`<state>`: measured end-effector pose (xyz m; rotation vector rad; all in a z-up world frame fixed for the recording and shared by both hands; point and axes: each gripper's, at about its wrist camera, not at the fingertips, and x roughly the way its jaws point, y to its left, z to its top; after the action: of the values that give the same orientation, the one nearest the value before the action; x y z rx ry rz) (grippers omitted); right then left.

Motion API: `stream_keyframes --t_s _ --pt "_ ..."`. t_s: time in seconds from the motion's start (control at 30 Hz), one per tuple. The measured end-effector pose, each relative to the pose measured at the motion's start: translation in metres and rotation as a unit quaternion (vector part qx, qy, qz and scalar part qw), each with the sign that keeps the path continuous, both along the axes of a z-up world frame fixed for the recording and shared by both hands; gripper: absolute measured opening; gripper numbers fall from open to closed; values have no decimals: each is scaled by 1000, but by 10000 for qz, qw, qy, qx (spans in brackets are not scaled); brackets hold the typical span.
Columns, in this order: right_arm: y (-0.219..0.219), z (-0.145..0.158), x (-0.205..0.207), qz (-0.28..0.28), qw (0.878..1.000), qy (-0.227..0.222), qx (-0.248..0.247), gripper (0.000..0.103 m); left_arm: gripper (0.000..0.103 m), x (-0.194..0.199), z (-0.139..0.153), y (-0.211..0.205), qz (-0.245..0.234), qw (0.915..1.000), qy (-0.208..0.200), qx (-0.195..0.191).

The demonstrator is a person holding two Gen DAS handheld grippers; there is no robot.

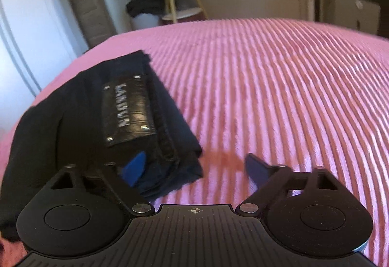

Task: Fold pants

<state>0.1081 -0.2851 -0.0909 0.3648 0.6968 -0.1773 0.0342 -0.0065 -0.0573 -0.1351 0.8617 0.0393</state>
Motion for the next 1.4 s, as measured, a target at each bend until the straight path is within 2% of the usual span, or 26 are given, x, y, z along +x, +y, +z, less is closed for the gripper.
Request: stream_keyframes --t_s 0.1,0.17,0.23,0.37,0.53,0.63,0.83,1.03,1.13,1.4 --pt "-4 6 -13 -197 9994 27 266 97 99 -13 5 8 365 9992 -31 -147" --pt "0 8 -23 -274 9985 291 369 97 99 -18 8 8 586 9982 -102 -43" --pt "8 9 -30 -102 9975 551 435 97 99 -21 10 6 639 9979 -137 -33" --pt "32 30 -51 497 9981 352 136 101 99 -27 10 -2 592 9981 -179 -77" --pt "63 47 -80 689 9960 157 -555 103 99 -38 11 -17 310 9993 -190 -117" --pt "77 54 -89 1059 9911 19 -804 103 99 -40 12 -22 266 9992 -296 9" --pt "106 58 -98 1650 9770 -95 -1347 103 99 -42 12 -21 211 9990 -391 -90" --pt "114 50 -92 1831 9717 92 -1490 103 99 -37 8 -23 207 9994 -260 -128" --pt "114 47 -89 1833 9716 124 -1494 103 99 -33 5 -27 129 9997 -183 -23" --pt "113 45 -89 1814 9733 134 -1400 103 99 -30 2 -31 -37 9999 -126 -102"
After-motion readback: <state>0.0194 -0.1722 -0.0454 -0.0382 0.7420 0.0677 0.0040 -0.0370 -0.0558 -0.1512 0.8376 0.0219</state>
